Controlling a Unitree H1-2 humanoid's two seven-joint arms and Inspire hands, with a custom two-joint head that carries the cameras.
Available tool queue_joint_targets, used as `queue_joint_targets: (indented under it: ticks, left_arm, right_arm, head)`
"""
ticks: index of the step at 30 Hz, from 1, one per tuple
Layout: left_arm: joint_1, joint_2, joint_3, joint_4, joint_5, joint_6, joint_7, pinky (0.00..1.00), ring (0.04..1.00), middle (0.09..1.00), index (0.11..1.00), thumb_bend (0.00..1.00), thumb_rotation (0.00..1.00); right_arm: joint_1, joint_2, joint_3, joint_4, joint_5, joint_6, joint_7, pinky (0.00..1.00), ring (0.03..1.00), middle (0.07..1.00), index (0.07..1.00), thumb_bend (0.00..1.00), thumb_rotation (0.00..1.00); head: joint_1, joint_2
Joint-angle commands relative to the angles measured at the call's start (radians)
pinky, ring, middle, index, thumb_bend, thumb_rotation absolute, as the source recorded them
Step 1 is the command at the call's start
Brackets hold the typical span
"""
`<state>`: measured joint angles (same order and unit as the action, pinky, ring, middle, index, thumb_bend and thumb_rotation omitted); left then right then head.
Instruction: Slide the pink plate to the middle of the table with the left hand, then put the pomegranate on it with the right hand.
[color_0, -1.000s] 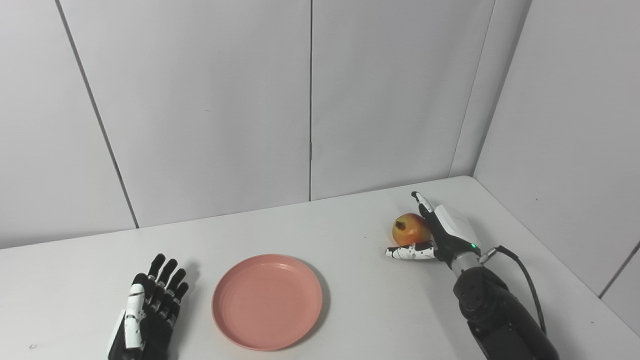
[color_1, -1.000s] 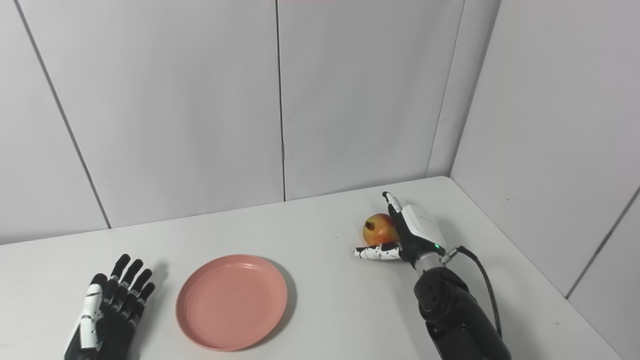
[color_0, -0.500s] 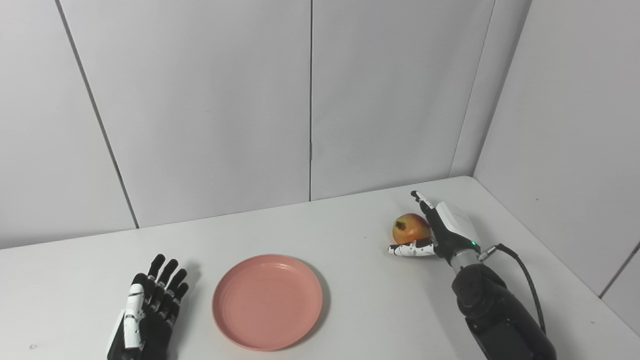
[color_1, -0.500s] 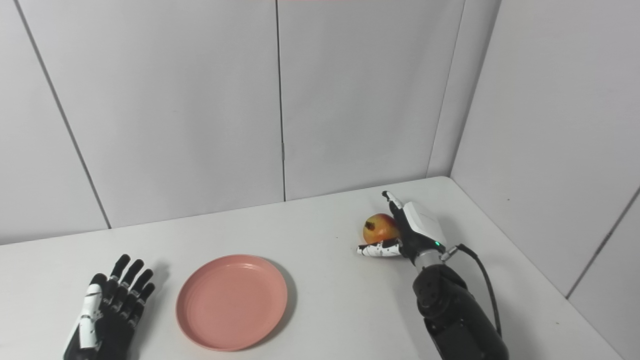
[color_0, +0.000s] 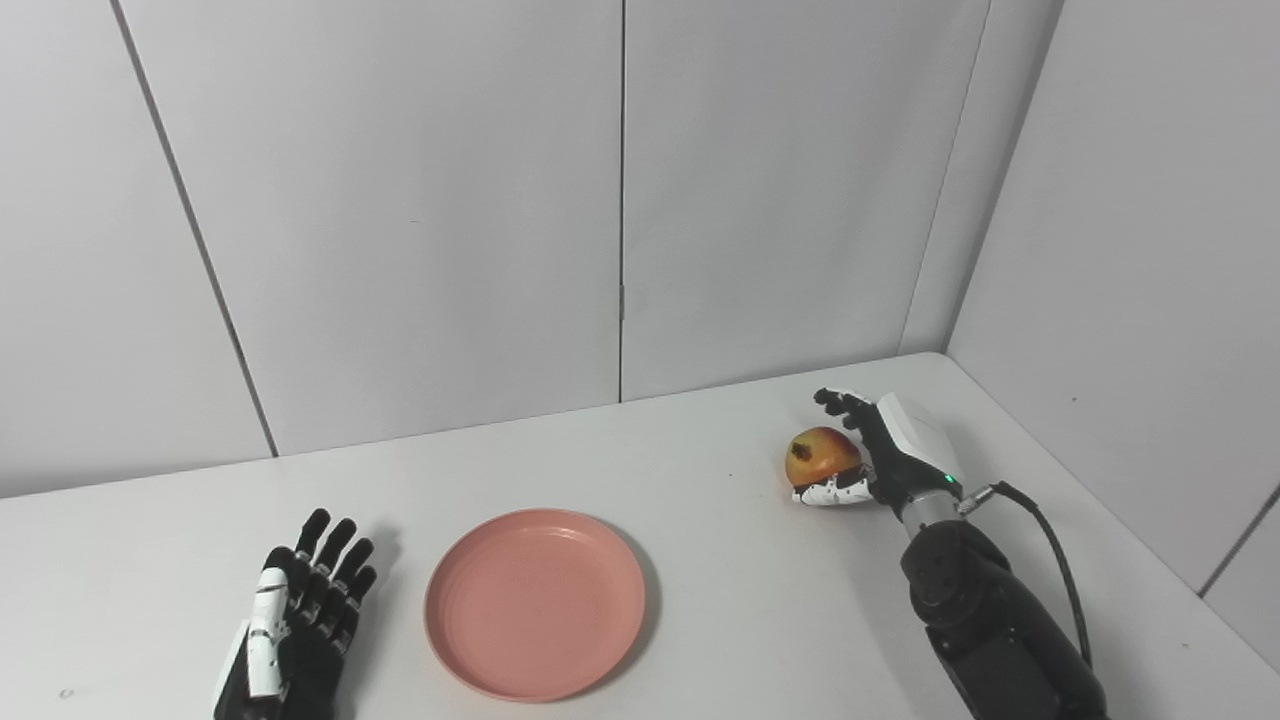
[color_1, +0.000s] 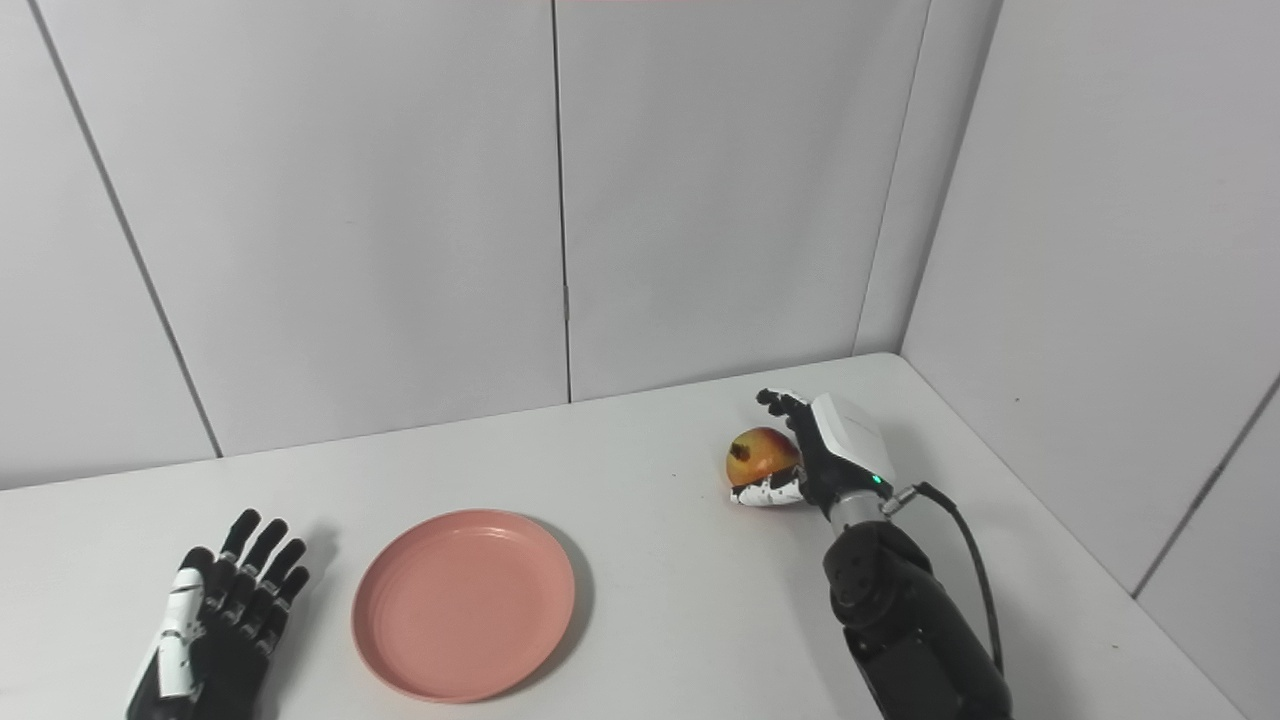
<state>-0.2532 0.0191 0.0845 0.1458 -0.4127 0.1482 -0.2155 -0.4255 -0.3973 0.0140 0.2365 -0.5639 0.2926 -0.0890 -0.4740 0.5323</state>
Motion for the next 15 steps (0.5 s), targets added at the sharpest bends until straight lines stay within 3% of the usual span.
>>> queue_joint_targets:
  ticks: [1,6,8,11,15]
  left_arm:
    - [0.025,0.01,0.0,0.008,0.003,0.048,0.004,1.0,0.97,0.983,0.98,0.38,1.0]
    - [0.027,0.009,0.0,0.003,0.004,0.052,0.006,1.0,0.966,0.976,0.975,0.38,1.0]
    - [0.027,0.01,0.0,0.003,0.002,0.052,0.003,1.0,0.968,0.978,0.973,0.38,1.0]
    - [0.026,0.009,0.0,0.004,0.004,0.051,0.004,1.0,0.968,0.978,0.973,0.38,1.0]
    - [0.025,0.009,-0.001,0.005,0.002,0.049,0.001,1.0,0.97,0.981,0.978,0.38,1.0]
  right_arm:
    - [-0.049,-0.01,-0.001,0.006,-0.006,-0.014,-0.034,0.53,0.606,0.671,0.69,0.84,0.03]
    - [-0.076,-0.007,0.038,0.087,-0.019,0.002,-0.024,0.48,0.54,0.598,0.605,0.84,0.04]
    - [-0.086,-0.008,0.056,0.11,-0.029,0.013,-0.016,0.45,0.515,0.577,0.518,0.61,0.11]
    - [-0.09,-0.01,0.072,0.116,-0.037,0.025,-0.009,0.43,0.503,0.569,0.494,0.54,0.13]
    - [-0.089,-0.014,0.083,0.117,-0.035,0.019,-0.008,0.41,0.481,0.542,0.487,0.52,0.13]
  head:
    - [0.003,0.004]
    - [0.004,0.007]
    - [0.004,0.007]
    - [0.005,0.007]
    - [0.006,0.006]
